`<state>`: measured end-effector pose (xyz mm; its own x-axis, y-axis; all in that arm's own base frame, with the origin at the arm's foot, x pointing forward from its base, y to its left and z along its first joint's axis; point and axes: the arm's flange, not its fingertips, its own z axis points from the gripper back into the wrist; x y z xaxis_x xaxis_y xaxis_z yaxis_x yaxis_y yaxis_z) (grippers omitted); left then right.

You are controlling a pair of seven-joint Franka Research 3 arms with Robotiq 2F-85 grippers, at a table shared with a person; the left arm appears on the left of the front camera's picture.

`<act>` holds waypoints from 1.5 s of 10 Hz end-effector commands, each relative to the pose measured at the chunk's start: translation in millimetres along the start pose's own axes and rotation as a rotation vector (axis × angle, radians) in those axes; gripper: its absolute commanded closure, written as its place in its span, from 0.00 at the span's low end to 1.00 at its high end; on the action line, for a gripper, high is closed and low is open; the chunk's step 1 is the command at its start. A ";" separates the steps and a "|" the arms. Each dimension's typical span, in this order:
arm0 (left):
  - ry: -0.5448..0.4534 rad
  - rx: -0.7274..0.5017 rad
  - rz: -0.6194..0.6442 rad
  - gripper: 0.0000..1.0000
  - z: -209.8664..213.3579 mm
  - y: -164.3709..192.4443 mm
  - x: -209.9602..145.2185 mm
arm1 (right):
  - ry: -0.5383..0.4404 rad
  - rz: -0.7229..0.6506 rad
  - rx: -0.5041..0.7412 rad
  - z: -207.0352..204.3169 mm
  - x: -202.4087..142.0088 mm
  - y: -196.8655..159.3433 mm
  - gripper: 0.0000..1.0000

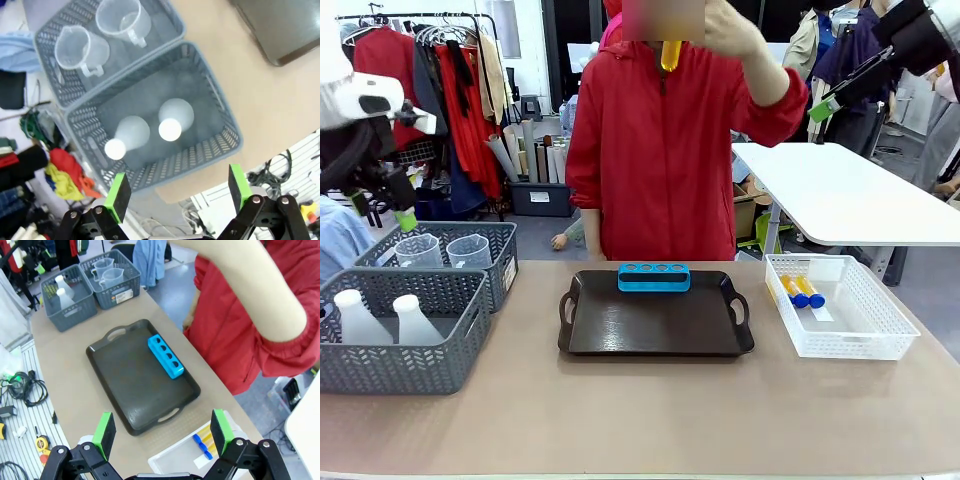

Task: Prepare the laboratory tools.
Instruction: Pick up one Small flask and place it on the Handle tray.

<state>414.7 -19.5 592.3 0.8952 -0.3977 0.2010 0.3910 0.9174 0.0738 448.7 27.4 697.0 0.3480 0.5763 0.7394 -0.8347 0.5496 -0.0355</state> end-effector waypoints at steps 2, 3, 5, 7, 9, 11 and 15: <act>0.034 -0.030 0.166 0.00 -43.3 4.9 -27.0 | -0.009 0.005 0.009 -0.1 -0.2 -0.1 0.00; 0.048 -0.016 0.206 0.00 -59.3 9.0 -36.1 | -0.009 0.005 0.009 -0.1 -0.2 -0.1 0.00; 0.055 -0.026 0.257 0.00 -98.9 13.6 -43.7 | -0.009 0.005 0.009 -0.1 -0.2 -0.1 0.00; 0.068 -0.038 0.254 0.00 -126.7 11.2 -40.1 | -0.009 0.005 0.009 -0.1 -0.2 -0.1 0.00; 0.074 -0.036 0.269 0.00 -152.8 10.2 -30.1 | -0.009 0.005 0.009 -0.1 -0.2 -0.1 0.00; 0.058 -0.027 0.298 0.00 -158.4 18.0 -23.0 | -0.009 0.005 0.009 -0.1 -0.2 -0.1 0.00; 0.052 -0.038 0.318 0.00 -169.7 23.3 -14.1 | -0.009 0.005 0.009 -0.1 -0.2 -0.1 0.00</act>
<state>442.8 4.4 425.0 0.9817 -0.1207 0.1474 0.1230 0.9924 -0.0062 448.7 27.3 696.7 0.3486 0.5764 0.7391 -0.8345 0.5498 -0.0352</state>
